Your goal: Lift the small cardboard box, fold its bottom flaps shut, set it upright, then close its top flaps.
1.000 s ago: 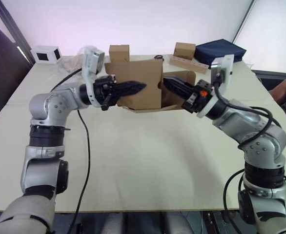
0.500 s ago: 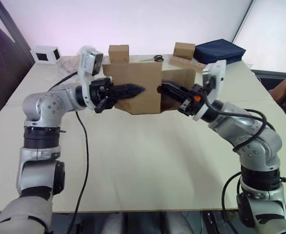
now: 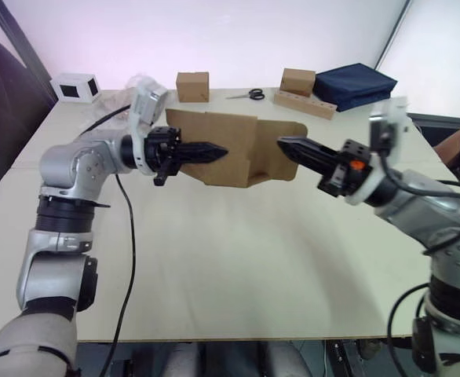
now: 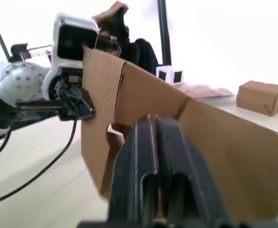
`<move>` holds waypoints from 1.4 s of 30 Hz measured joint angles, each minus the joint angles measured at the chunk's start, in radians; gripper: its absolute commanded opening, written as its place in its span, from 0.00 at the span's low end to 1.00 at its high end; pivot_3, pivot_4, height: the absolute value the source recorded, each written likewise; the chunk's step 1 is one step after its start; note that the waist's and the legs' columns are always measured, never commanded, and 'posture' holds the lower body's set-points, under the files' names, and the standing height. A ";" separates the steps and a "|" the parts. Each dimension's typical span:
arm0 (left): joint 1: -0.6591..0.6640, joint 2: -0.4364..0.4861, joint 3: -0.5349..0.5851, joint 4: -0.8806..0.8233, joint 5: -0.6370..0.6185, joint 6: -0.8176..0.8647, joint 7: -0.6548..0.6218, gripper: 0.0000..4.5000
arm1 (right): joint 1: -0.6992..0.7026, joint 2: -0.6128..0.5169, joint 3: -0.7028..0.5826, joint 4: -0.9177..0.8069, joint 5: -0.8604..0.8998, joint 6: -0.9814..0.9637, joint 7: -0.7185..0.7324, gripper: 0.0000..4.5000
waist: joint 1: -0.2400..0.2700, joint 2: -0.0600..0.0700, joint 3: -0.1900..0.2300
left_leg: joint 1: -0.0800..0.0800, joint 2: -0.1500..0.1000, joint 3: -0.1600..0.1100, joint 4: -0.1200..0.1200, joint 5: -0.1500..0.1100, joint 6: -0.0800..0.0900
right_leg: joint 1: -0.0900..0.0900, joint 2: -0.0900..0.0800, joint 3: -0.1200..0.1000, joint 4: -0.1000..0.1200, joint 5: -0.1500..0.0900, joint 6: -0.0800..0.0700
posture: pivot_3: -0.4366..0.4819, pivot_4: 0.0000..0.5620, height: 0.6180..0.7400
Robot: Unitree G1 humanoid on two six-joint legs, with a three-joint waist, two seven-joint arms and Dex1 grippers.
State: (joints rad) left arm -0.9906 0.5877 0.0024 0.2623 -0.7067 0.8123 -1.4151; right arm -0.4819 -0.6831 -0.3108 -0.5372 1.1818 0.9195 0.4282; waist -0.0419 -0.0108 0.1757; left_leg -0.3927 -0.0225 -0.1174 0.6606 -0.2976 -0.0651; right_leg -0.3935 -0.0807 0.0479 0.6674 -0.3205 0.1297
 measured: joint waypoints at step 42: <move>0.046 -0.047 0.014 -0.100 -0.028 0.045 0.049 0.00 | 0.067 0.112 0.209 -0.042 -0.230 -0.092 -0.010 0.02 | -0.002 0.000 0.000 | 0.000 0.000 0.000 0.001 -0.001 0.001 | 0.000 0.000 0.000 0.000 0.000 0.000 | 0.48 0.27 1.00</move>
State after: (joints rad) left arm -0.9444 0.5411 0.0164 0.1622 -0.7344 0.8573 -1.3663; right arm -0.4152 -0.5715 -0.1019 -0.5789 0.9522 0.8272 0.4185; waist -0.0441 -0.0106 0.1759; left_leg -0.3927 -0.0222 -0.1170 0.6617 -0.2982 -0.0639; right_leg -0.3940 -0.0802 0.0484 0.6678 -0.3206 0.1299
